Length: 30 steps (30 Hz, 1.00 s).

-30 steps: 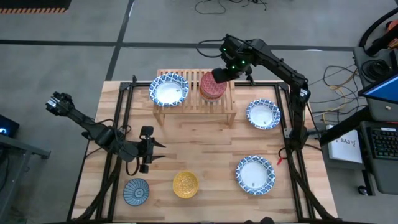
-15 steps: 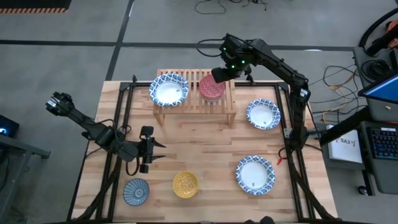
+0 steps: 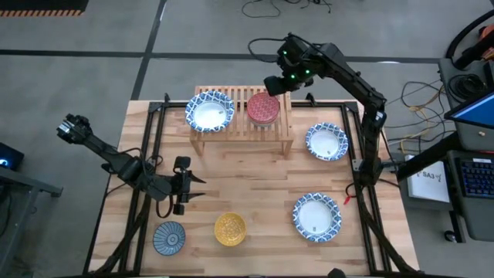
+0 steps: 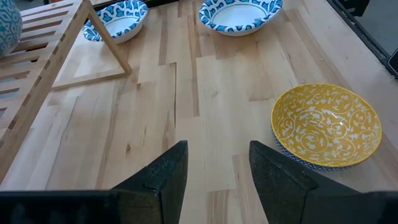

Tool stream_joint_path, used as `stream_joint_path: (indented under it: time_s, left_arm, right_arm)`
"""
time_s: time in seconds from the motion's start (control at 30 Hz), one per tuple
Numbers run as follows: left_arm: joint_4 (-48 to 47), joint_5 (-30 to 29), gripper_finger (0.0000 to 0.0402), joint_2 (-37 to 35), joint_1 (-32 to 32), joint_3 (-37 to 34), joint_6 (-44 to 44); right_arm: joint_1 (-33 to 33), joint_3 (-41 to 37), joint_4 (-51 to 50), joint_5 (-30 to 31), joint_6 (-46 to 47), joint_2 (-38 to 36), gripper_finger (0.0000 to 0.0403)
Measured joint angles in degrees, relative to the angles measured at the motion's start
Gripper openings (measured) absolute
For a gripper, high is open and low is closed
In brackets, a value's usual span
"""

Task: Place and stack bowls onto a shelf
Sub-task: Stack the white patterned bowl on top of the white patterned bowl on the shelf

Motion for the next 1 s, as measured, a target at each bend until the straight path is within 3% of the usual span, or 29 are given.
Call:
stream_joint_path:
  time_s: [0.17,0.43,1.0]
  left_arm:
    - [0.0,0.0,0.0155,0.0,0.0,0.0,0.0]
    - [0.0,0.0,0.0155,0.0,0.0,0.0,0.0]
    - [0.0,0.0,0.0155,0.0,0.0,0.0,0.0]
  right_arm:
    - [0.6,-0.1,0.3,0.4,-4.5,-2.2,0.0096]
    - [7.4,-0.1,0.2,7.4,-11.6,-6.8,0.0085]
    - [31.0,-2.4,2.4,24.3,-8.5,-11.1,0.0080]
